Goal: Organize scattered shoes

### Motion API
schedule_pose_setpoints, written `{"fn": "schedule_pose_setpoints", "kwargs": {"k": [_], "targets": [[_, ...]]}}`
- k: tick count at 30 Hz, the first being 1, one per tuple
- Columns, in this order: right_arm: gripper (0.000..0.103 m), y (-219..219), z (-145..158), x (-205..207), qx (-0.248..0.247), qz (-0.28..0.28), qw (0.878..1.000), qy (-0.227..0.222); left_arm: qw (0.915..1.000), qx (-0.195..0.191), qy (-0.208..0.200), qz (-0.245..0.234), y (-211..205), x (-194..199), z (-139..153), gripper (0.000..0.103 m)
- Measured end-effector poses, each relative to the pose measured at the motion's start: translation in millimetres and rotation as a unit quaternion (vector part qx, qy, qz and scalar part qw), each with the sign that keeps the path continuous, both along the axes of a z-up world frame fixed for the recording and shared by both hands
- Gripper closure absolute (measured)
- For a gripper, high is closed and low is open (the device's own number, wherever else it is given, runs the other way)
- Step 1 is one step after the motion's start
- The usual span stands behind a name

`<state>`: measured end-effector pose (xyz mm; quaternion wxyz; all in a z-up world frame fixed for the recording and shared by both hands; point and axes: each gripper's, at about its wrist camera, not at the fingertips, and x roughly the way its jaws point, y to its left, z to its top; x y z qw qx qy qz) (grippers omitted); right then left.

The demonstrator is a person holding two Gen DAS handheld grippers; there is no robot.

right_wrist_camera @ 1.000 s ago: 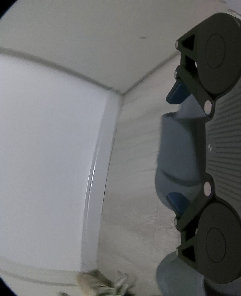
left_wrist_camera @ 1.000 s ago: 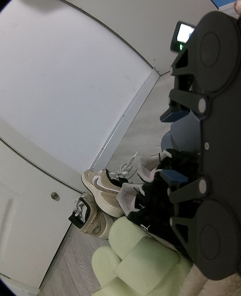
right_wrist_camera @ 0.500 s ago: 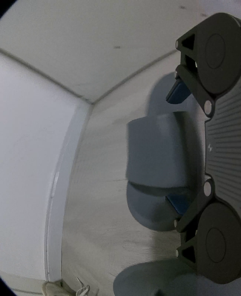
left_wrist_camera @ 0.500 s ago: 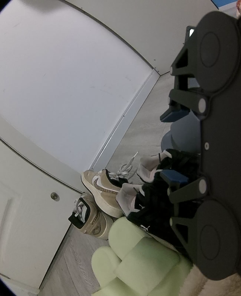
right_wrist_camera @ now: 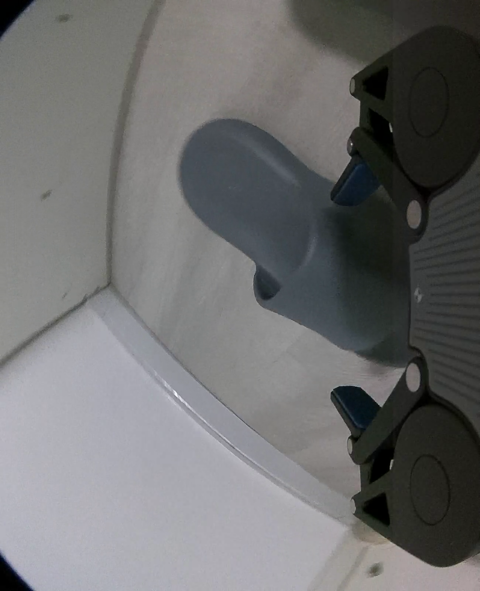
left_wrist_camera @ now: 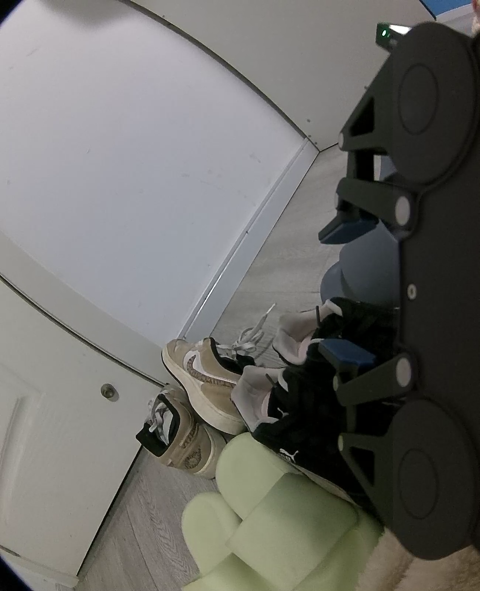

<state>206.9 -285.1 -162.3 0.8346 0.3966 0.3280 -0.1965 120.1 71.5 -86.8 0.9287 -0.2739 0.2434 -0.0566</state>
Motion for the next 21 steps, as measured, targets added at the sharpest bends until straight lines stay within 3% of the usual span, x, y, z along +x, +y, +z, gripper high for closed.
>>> {"fn": "schedule_pose_setpoints", "kwargs": {"k": [5, 9, 13, 15, 19, 21], "targets": [[0.0, 0.1, -5.6, 28.4, -0.034, -0.009, 0.999, 0.028, 1.0, -0.001, 0.005, 0.0, 0.0, 2.1, -1.0, 0.045], [0.002, 9.2, -9.0, 53.6, -0.113, 0.053, 0.992, 0.038, 1.0, -0.004, 0.008, 0.001, 1.0, 2.7, -2.0, 0.045], [0.007, 15.0, -5.7, 67.9, -0.202, 0.124, 0.971, 0.023, 0.9999, -0.006, 0.01, 0.0, 1.5, 3.1, -2.5, 0.044], [0.008, 11.6, -5.0, 73.2, -0.207, 0.139, 0.968, 0.015, 0.9999, -0.007, 0.009, 0.0, 1.8, 2.8, -2.5, 0.044], [0.006, 1.9, -10.4, 70.4, -0.155, 0.097, 0.983, 0.009, 0.9999, -0.01, 0.01, -0.002, 2.2, 3.5, -3.2, 0.044], [0.004, 2.9, -10.7, 76.1, -0.164, 0.118, 0.979, 0.01, 0.9999, -0.01, 0.009, -0.002, 2.2, 3.5, -3.2, 0.044]]}}
